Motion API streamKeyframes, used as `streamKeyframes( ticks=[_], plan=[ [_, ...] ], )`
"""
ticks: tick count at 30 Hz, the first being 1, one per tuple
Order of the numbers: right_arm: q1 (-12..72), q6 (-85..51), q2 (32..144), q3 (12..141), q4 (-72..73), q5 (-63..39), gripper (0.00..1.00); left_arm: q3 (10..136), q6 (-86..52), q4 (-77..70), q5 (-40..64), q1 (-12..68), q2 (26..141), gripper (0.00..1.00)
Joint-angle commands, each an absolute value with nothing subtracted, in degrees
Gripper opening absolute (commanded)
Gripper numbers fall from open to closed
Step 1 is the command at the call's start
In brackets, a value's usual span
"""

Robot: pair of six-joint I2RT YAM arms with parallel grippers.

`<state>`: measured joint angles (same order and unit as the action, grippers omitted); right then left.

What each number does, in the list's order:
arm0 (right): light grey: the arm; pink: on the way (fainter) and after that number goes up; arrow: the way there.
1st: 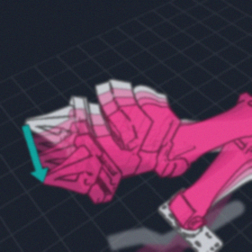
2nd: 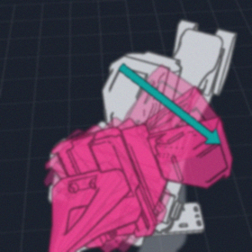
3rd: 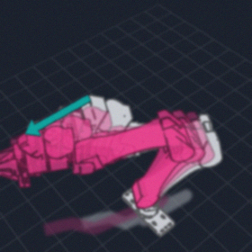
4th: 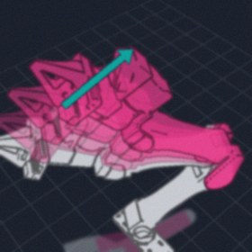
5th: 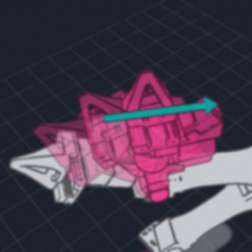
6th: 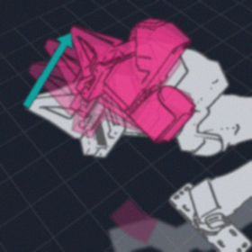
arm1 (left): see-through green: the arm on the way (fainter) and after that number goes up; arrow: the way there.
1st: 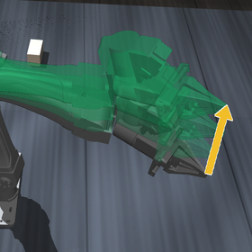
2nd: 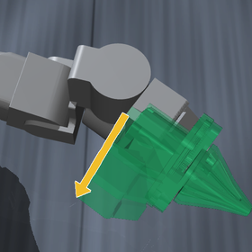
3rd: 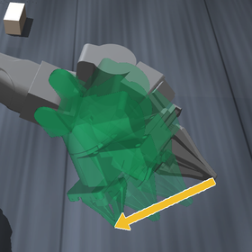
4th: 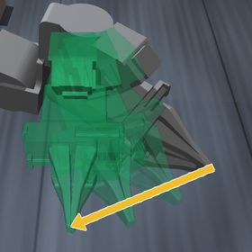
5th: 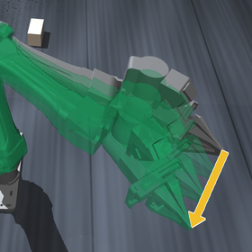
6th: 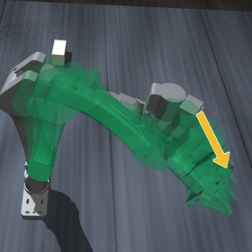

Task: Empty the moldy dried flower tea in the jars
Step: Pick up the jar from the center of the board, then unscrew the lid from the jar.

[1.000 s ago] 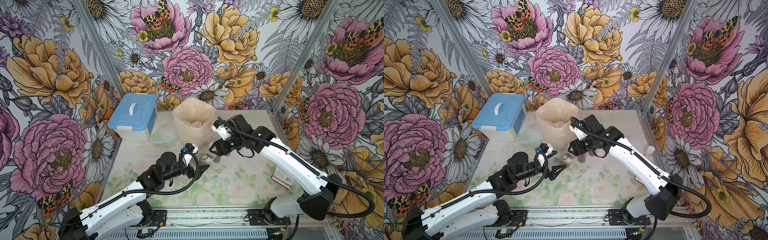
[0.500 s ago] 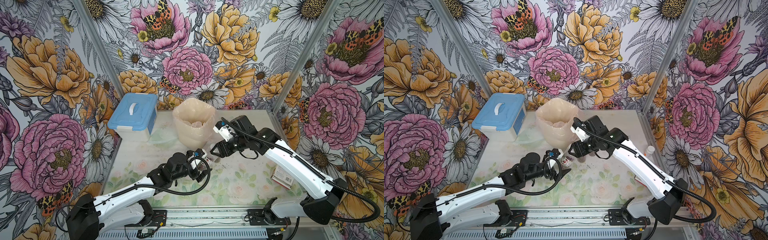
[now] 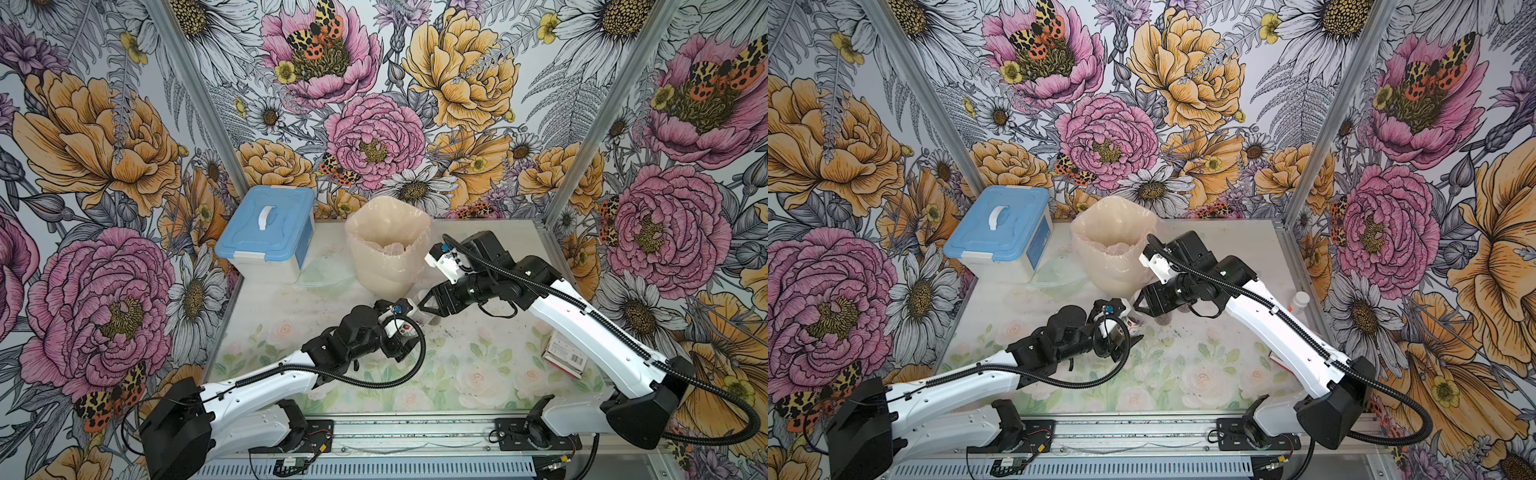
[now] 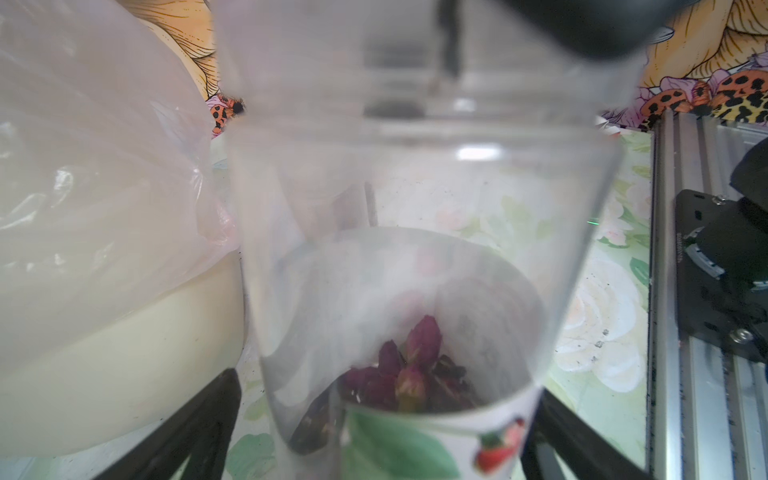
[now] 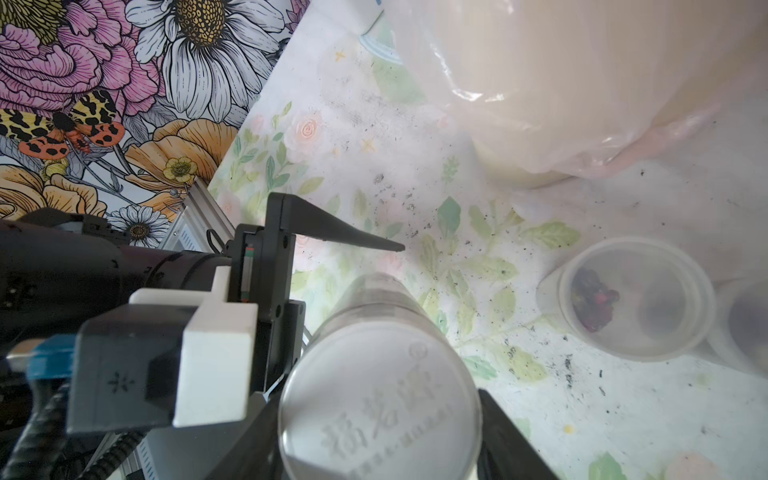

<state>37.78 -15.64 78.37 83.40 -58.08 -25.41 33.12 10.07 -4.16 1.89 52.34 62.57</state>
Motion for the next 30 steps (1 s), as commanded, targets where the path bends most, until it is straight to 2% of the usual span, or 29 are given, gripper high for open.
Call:
streamKeyframes(
  ticks=[1,17,21,26,30],
  plan=[
    [37.18,-16.33,76.64,83.33,-57.39,-27.12,0.21,32.35,10.54,-6.33,1.29,51.99,63.35,0.97],
    [37.18,-15.0,77.23,82.92,-57.3,-28.26,0.19,32.88,10.2,-7.05,6.42,50.3,64.77,0.62],
    [37.18,-11.81,77.24,82.36,-57.38,-28.96,0.19,32.11,9.55,-8.32,11.64,48.78,63.6,0.57],
    [37.19,-5.61,76.94,80.94,-57.4,-31.66,0.18,31.47,8.37,-9.05,19.87,46.21,62.14,0.56],
    [37.18,2.78,75.78,79.09,-57.4,-32.76,0.12,31.53,8.39,-8.22,25.21,44.77,61.93,0.56]
  ],
)
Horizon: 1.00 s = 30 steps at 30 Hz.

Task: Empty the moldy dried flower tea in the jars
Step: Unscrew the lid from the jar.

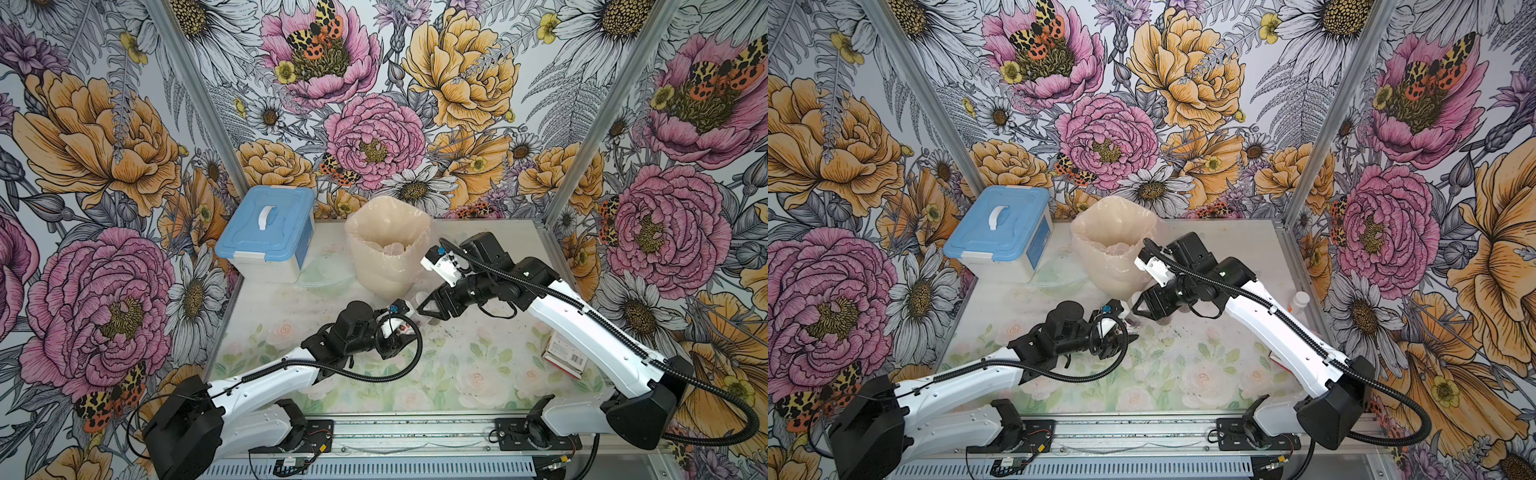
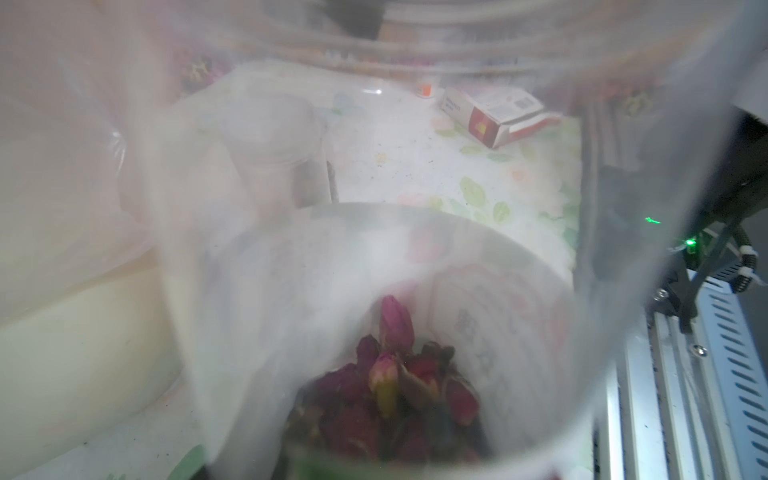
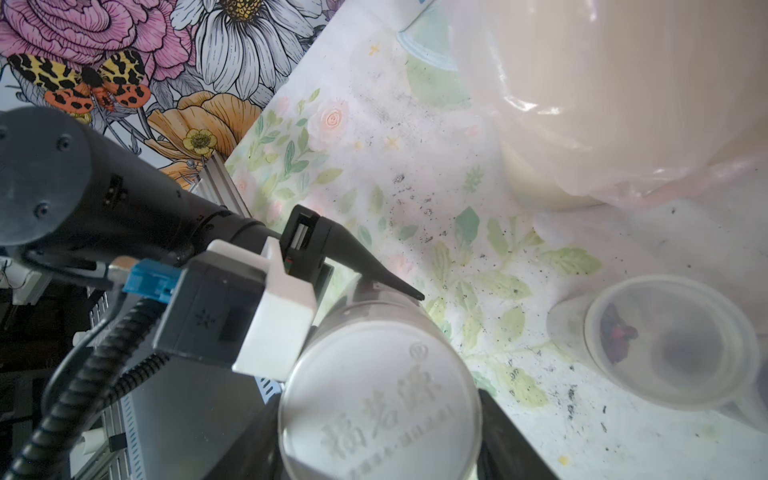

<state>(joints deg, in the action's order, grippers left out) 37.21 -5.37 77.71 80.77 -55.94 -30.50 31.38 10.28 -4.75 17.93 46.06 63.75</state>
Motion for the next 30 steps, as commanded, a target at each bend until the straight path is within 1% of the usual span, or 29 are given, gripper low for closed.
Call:
streamKeyframes(
  ticks=[1,6,12,16,17,20,21,22,23,27,30],
  plan=[
    [37.18,4.88,75.47,78.73,-57.36,-32.72,0.11,31.75,8.61,-7.67,26.17,44.5,61.95,0.55],
    [37.19,13.88,74.9,78.0,-57.39,-31.76,0.09,32.43,9.83,-4.61,28.81,43.54,62.26,0.56],
    [37.27,22.29,74.88,77.24,-57.5,-29.49,0.08,32.61,11.65,-3.45,28.87,43.16,62.21,0.56],
    [37.27,25.26,75.12,76.99,-57.48,-28.31,0.12,32.78,12.67,-3.12,27.86,42.98,62.18,0.56],
    [37.27,25.31,75.34,77.17,-57.48,-28.22,0.14,32.87,12.74,-3.1,27.04,42.99,62.2,0.56],
    [37.18,24.03,75.94,77.93,-57.49,-29.55,0.28,32.95,13.48,-3.0,24.35,43.0,61.73,0.56],
    [37.18,23.2,75.87,78.32,-57.39,-30.29,0.4,32.88,13.75,-3.0,22.96,42.93,61.56,0.56],
    [37.18,22.07,75.83,78.67,-57.39,-31.0,0.47,32.87,13.95,-2.99,21.97,43.0,61.32,0.56],
    [37.18,20.32,75.61,79.38,-57.39,-31.93,0.51,32.72,14.34,-2.99,20.76,43.06,61.11,0.56],
    [37.09,12.42,74.48,82.15,-57.17,-35.32,0.73,32.35,15.83,-3.01,16.89,43.25,59.82,0.55],
    [37.03,4.73,74.46,83.95,-57.13,-34.85,0.84,32.12,17.06,-2.96,13.84,43.71,59.11,0.56]
  ],
)
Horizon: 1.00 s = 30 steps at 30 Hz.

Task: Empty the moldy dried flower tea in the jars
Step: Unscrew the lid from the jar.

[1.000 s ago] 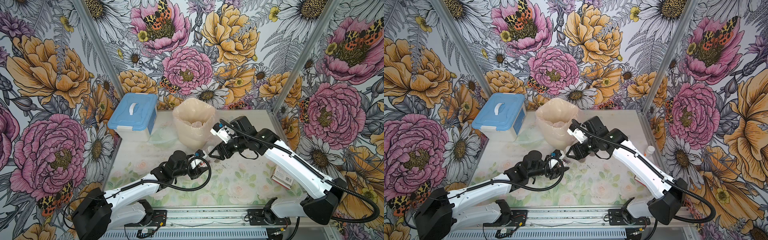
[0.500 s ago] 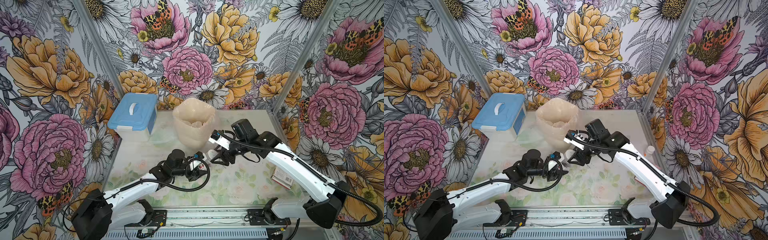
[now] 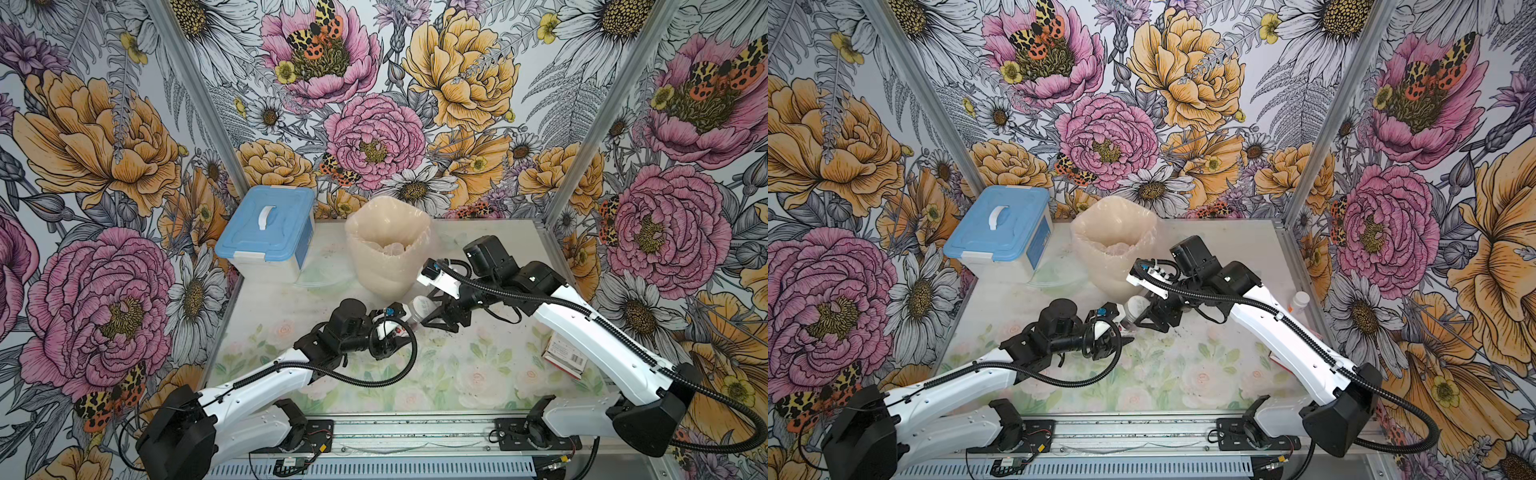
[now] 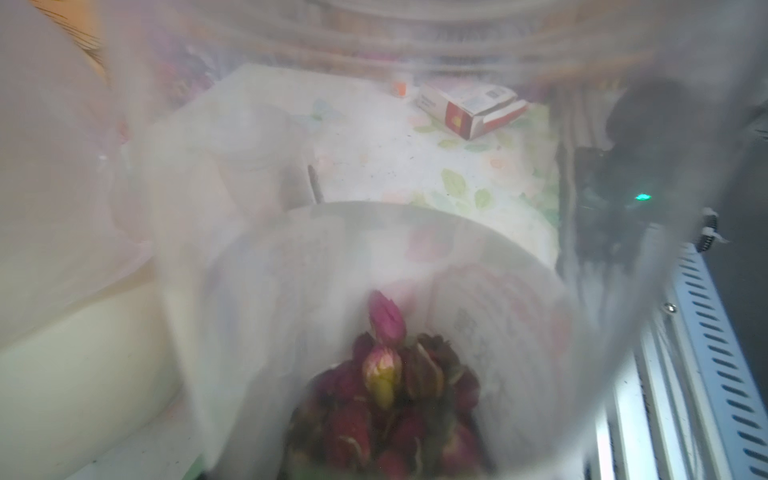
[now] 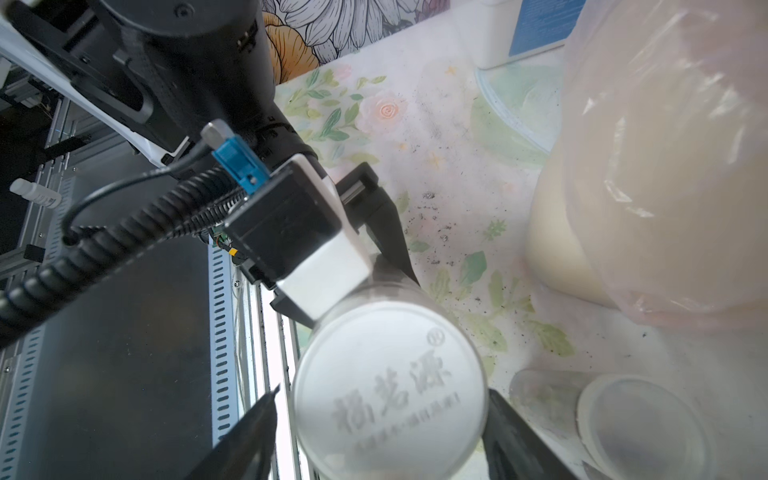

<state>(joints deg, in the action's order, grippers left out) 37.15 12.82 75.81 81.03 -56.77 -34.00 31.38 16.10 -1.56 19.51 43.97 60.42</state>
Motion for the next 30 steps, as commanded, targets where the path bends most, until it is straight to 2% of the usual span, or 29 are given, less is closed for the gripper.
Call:
streamKeyframes(
  ticks=[1,6,14,19,25,29,30],
  plan=[
    [37.05,2.55,74.6,84.21,-57.15,-34.33,0.86,32.05,17.46,-2.96,13.05,43.81,58.95,0.56],
    [37.03,-8.33,76.62,86.14,-57.18,-31.42,0.99,31.78,19.01,-2.9,9.22,44.89,58.89,0.56],
    [36.91,-21.94,81.74,88.64,-57.31,-27.07,0.99,32.31,21.7,-2.02,3.73,47.47,59.32,0.56],
    [37.02,-24.68,83.58,88.01,-57.3,-29.08,0.89,32.42,21.94,-1.94,2.82,47.86,59.55,0.56],
    [37.24,-24.48,83.28,86.27,-57.39,-30.23,0.72,32.42,21.82,-1.76,2.47,47.91,59.54,0.56],
    [37.84,-23.96,83.18,85.27,-57.48,-31.42,0.67,32.34,21.77,-1.78,2.46,47.94,59.5,0.56],
    [38.03,-23.72,83.16,85.09,-57.49,-31.67,0.62,32.34,21.7,-1.83,2.54,47.94,59.59,0.56]
  ],
)
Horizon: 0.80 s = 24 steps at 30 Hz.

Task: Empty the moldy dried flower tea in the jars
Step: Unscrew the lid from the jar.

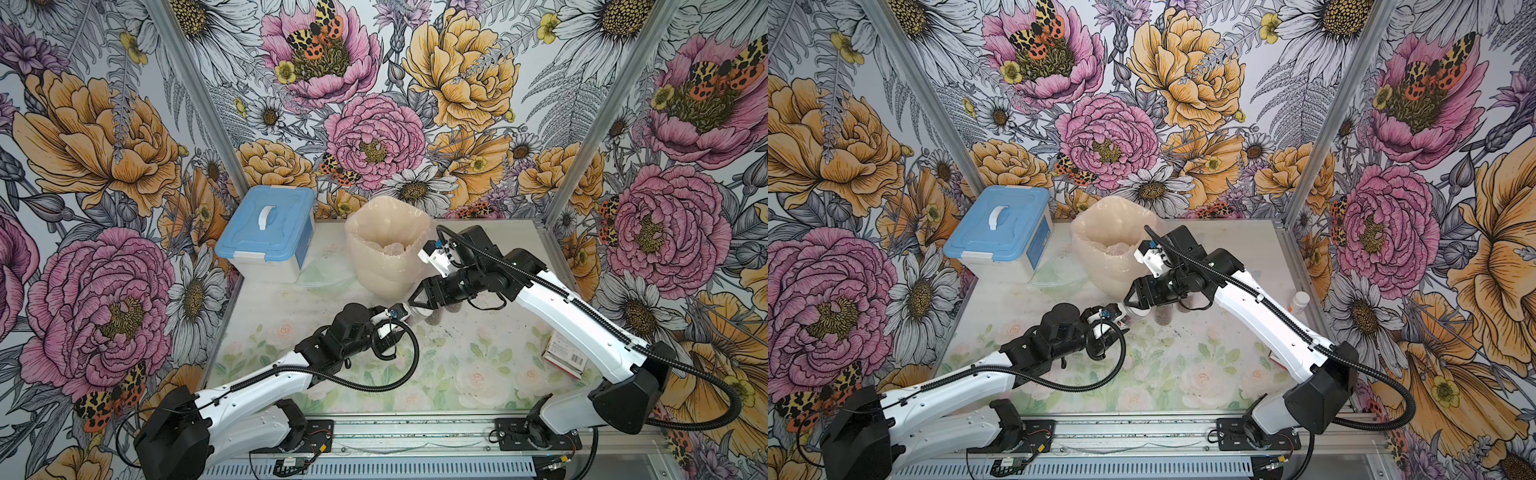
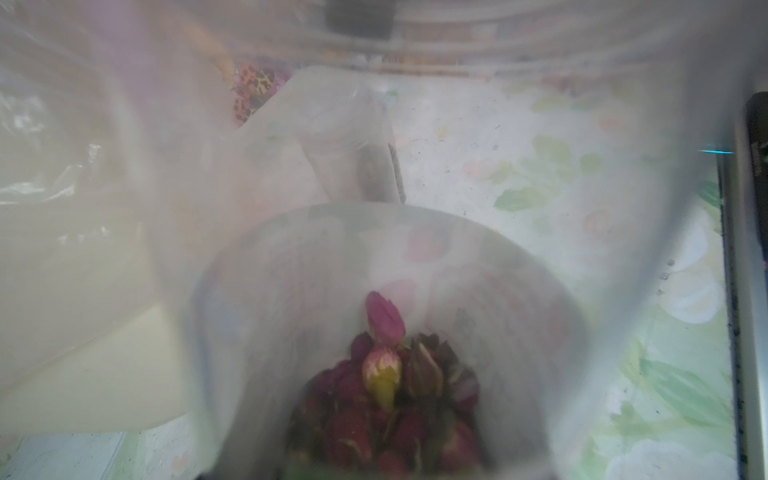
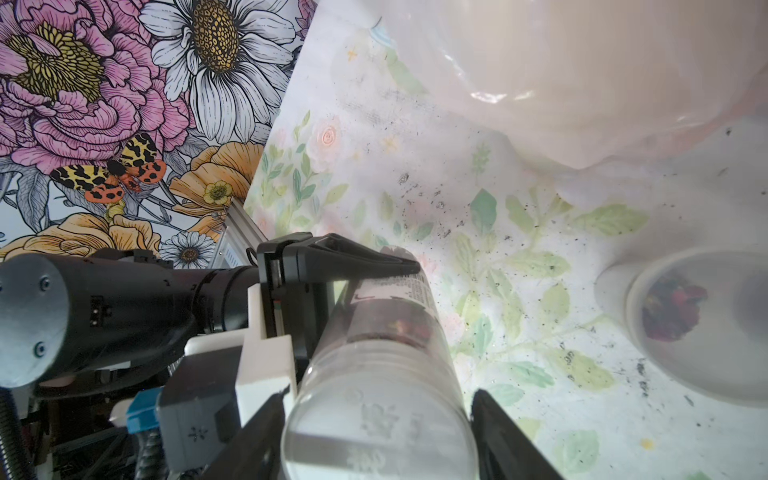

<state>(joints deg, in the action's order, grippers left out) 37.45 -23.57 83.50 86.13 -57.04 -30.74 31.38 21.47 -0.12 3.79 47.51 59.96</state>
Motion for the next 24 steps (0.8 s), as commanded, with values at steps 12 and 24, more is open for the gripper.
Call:
streamKeyframes(
  ticks=[12,24],
  plan=[
    [38.23,-5.08,81.03,82.86,-57.66,-31.41,0.29,32.34,18.13,-2.19,16.82,43.39,58.83,0.56],
    [38.71,26.85,77.79,81.31,-57.83,-24.06,0.12,34.5,17.93,3.11,28.31,39.55,59.54,0.57]
  ],
)
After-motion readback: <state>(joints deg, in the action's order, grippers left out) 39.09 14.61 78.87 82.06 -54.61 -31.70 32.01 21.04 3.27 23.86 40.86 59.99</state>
